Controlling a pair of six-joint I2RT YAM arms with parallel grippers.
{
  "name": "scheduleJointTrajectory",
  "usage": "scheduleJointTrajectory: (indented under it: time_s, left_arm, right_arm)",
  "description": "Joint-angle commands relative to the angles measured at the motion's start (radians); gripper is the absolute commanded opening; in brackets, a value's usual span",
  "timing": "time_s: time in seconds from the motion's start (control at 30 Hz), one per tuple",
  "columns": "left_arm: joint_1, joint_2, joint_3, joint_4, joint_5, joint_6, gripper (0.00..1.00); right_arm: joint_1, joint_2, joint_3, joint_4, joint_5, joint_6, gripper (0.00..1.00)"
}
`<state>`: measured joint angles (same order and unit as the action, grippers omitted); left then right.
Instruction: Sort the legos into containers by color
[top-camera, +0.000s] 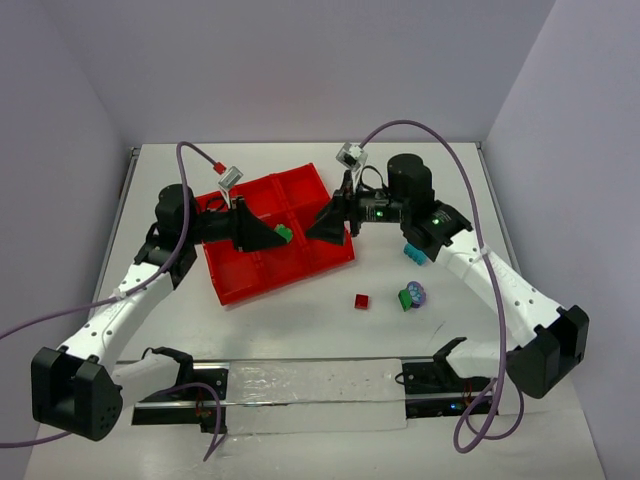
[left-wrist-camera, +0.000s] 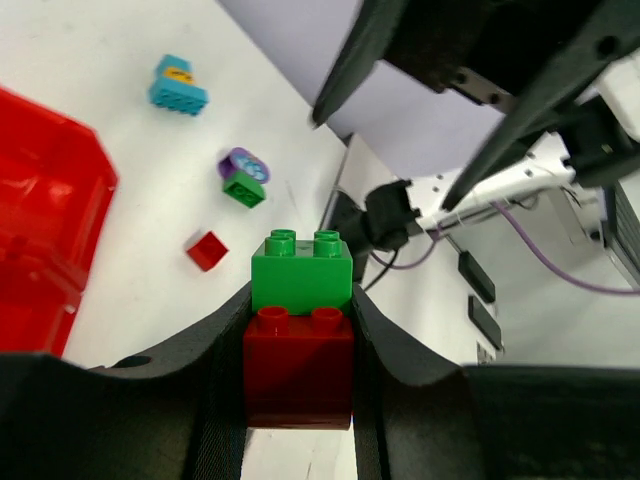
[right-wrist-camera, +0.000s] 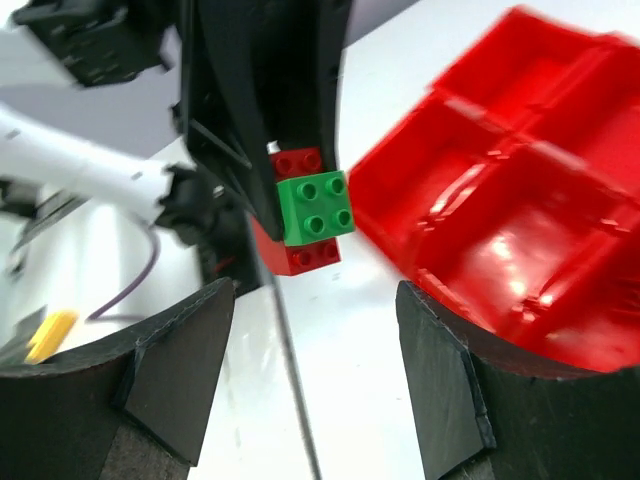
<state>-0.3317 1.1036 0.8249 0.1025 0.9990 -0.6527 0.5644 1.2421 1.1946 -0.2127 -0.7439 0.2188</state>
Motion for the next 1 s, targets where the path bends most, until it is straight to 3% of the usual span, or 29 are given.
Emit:
scheduleJointTrajectory:
  time_s: [0.0, 0.47, 0.97]
  left_arm:
    - [0.002, -0.032, 0.012, 0.162, 0.121, -0.026, 0.0]
    - [0.001, -0.021, 0.011, 0.327, 0.086, -0.151, 0.0]
    - [0.0, -0.027, -0.001, 0.345, 0.076, -0.169, 0.0]
  right_arm:
    - [0.004, 0.021, 0.003, 0.055, -0.202, 0.004, 0.73]
    - [0.056, 0.073, -0.059, 0.248, -0.243, 0.134, 0.77]
    - [0.071, 0.157, -0.033, 0.395, -0.282, 0.23, 0.63]
